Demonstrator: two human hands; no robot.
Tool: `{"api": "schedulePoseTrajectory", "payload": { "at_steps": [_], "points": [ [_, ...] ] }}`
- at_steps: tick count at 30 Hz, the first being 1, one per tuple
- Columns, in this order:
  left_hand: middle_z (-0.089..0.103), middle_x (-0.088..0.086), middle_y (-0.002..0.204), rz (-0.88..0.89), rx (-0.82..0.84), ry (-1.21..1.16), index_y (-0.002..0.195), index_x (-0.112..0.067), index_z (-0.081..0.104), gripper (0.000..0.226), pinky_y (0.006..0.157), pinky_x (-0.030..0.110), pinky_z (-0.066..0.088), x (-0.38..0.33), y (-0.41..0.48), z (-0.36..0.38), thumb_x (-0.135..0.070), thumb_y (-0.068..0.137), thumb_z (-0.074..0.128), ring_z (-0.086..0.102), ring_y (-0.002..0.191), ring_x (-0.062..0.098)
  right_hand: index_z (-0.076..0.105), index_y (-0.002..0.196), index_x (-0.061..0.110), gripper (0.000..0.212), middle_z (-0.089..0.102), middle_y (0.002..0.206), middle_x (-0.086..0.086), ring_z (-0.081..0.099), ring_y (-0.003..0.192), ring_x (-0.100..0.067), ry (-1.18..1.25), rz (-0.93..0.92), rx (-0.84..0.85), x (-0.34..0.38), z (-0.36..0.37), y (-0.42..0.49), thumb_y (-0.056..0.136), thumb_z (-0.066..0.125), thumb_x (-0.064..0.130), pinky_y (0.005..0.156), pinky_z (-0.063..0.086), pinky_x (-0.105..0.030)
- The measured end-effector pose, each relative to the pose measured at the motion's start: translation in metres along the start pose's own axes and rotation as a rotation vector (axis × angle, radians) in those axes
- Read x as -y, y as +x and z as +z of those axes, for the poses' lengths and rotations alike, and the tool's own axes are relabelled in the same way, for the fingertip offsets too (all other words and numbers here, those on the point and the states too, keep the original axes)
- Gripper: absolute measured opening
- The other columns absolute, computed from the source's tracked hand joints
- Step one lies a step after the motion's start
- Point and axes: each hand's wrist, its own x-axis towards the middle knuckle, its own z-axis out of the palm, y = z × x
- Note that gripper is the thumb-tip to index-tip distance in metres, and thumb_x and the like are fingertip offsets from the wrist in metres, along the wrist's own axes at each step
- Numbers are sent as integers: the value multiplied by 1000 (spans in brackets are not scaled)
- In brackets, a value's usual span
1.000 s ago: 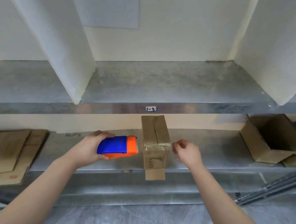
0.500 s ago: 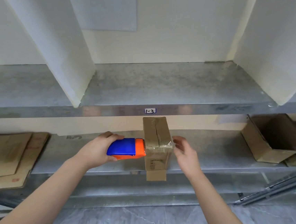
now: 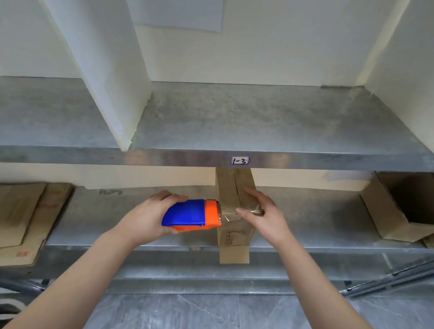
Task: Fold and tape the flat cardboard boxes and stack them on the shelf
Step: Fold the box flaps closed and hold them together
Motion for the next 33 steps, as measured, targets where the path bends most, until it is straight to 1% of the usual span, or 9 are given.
{"api": "schedulePoseTrajectory", "payload": {
  "at_steps": [3, 7, 12, 14, 16, 20, 25, 30, 33],
  "points": [
    [51, -10, 120, -27, 16, -13, 135, -33, 49, 78, 87, 25, 44, 12, -5, -4, -21, 67, 85, 52, 107, 11, 49, 123, 52, 54, 51, 135, 14, 44, 120, -4, 53, 38, 9, -2, -2, 4, 77, 77, 46, 97, 36, -25],
    [50, -12, 118, -39, 27, -9, 137, -35, 46, 84, 88, 24, 43, 34, -15, -17, -22, 65, 87, 52, 106, 11, 52, 127, 45, 55, 52, 135, 13, 45, 121, -5, 61, 35, 11, -3, 1, 7, 78, 77, 43, 97, 36, -25],
    [50, -12, 125, -15, 58, 71, 139, -39, 44, 84, 90, 34, 48, 33, -12, -26, -27, 67, 86, 51, 112, 11, 53, 125, 47, 54, 52, 131, 19, 47, 124, -6, 78, 37, 9, -3, 0, 7, 77, 78, 43, 100, 38, -27],
    [50, -13, 126, -22, 53, 123, 139, -44, 41, 84, 85, 35, 50, 32, -11, -28, -30, 68, 84, 51, 113, 12, 53, 128, 44, 56, 52, 133, 17, 47, 126, -8, 86, 45, 16, -4, -1, 8, 77, 78, 43, 104, 40, -30],
    [50, -13, 127, -27, 54, 170, 139, -46, 39, 85, 82, 32, 50, 29, -12, -29, -34, 69, 83, 52, 112, 13, 54, 129, 42, 56, 52, 133, 16, 48, 127, -12, 94, 57, 19, -3, -1, 8, 77, 78, 42, 106, 44, -38],
    [51, -9, 129, -65, 46, 153, 140, -43, 40, 86, 86, 34, 49, 26, -18, -28, -36, 67, 85, 53, 112, 17, 56, 127, 41, 54, 52, 130, 17, 51, 125, -15, 122, 73, 12, -2, 0, 8, 78, 79, 38, 101, 48, -48],
    [51, -6, 129, -106, 23, 147, 141, -43, 39, 87, 87, 36, 49, 36, -32, -35, -36, 67, 85, 51, 115, 18, 57, 127, 40, 54, 52, 128, 18, 51, 124, -16, 144, 85, 3, 0, 1, 8, 78, 79, 37, 99, 49, -49],
    [49, -9, 127, -96, 40, 260, 142, -46, 36, 81, 75, 31, 49, 24, -25, -22, -38, 74, 79, 53, 113, 16, 56, 130, 39, 54, 53, 128, 17, 54, 122, -17, 146, 84, 7, 1, 2, 6, 80, 78, 34, 99, 49, -50],
    [48, -6, 125, -94, 89, 340, 143, -46, 33, 78, 74, 33, 51, 10, -11, -12, -40, 77, 74, 56, 109, 19, 56, 131, 37, 55, 53, 133, 14, 51, 125, -15, 145, 83, 13, 2, 2, 5, 80, 77, 34, 100, 49, -49]
  ]
}}
